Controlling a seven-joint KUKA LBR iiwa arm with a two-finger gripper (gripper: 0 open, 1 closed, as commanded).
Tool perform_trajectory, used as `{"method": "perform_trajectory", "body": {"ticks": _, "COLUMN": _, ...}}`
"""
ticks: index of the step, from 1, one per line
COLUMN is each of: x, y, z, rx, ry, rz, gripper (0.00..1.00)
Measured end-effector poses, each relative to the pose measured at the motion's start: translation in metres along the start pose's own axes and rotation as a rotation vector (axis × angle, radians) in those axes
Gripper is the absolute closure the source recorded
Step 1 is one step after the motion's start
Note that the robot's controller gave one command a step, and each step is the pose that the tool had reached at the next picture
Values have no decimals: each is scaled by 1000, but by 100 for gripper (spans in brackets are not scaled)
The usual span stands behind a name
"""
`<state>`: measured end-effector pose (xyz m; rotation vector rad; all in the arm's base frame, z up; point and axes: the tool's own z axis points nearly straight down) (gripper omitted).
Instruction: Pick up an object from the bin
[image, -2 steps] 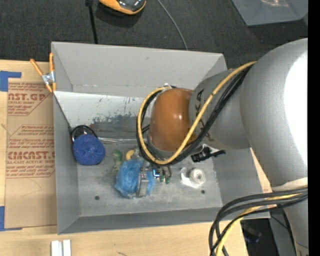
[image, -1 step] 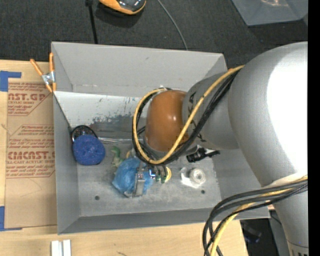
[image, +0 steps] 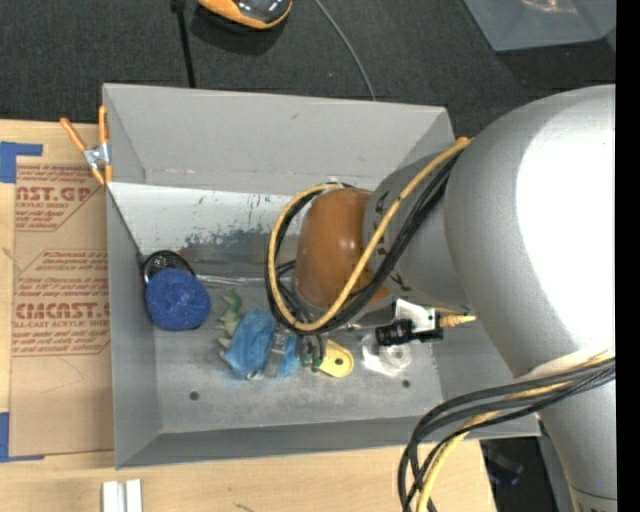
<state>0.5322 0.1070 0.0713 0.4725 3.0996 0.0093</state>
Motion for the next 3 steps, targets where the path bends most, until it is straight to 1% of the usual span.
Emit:
{"method": "perform_trajectory", "body": {"ticks": 1, "x": 0, "y": 0, "z": 0, "rx": 0, "ry": 0, "rz": 1, "gripper": 100}}
{"method": "perform_trajectory", "body": {"ticks": 2, "x": 1, "y": -1, "z": -4, "rx": 2, "ry": 5, "rz": 1, "gripper": 100}}
{"method": "perform_trajectory", "body": {"ticks": 3, "x": 4, "y": -2, "z": -24, "rx": 7, "ry": 14, "rz": 0, "gripper": 100}}
